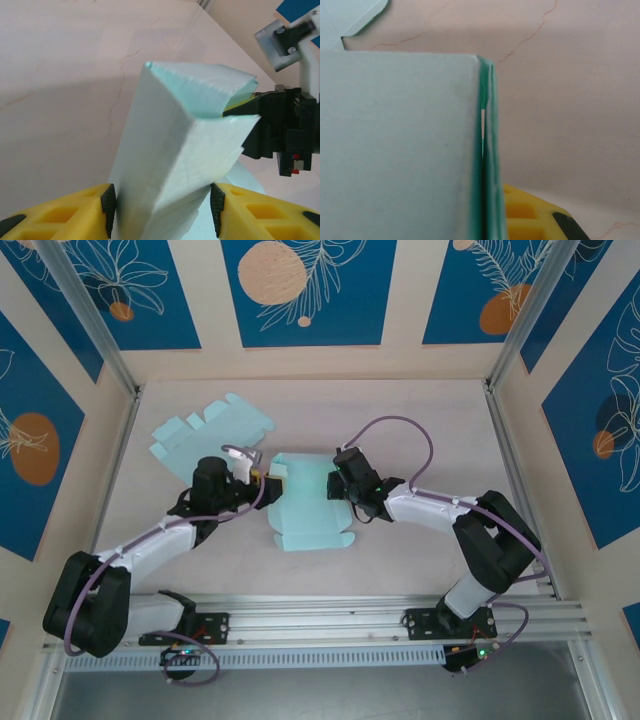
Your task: Fold the paper box
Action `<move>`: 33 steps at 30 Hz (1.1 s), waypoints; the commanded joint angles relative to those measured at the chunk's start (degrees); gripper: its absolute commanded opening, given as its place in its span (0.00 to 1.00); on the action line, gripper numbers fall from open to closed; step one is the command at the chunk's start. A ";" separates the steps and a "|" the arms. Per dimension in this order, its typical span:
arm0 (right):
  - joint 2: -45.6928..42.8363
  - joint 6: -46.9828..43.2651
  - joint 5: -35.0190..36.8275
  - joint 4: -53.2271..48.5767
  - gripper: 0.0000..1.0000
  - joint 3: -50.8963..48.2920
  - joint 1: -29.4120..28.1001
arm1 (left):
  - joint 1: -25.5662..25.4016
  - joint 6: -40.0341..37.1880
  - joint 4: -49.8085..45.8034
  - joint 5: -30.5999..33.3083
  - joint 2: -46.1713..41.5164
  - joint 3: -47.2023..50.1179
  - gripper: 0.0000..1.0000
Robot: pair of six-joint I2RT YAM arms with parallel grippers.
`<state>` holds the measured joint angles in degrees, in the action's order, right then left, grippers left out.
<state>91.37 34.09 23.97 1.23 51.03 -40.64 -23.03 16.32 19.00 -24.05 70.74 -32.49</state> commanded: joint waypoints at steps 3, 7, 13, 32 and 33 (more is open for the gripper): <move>1.47 0.16 -2.09 1.05 0.03 2.18 -0.32 | -1.39 -4.54 0.69 -3.98 -0.07 -2.93 0.52; 2.39 0.21 -2.86 0.98 0.04 2.99 -0.75 | -2.11 -6.34 0.23 -2.52 2.01 -3.62 0.46; 3.02 -0.50 -3.46 0.37 0.03 4.25 -2.20 | -2.93 -10.50 -0.19 7.51 4.31 -4.05 0.44; 0.80 1.07 -2.14 -3.49 0.03 4.90 -6.24 | -7.99 -17.18 3.09 33.43 10.34 -5.90 0.17; 0.90 1.50 -1.39 -4.24 0.04 5.25 -6.53 | -8.46 -17.03 2.53 34.76 10.80 -6.44 0.13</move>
<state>93.97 35.48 25.19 -2.72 53.60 -44.71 -29.52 0.84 20.05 4.71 80.29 -36.14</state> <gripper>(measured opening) 0.101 0.148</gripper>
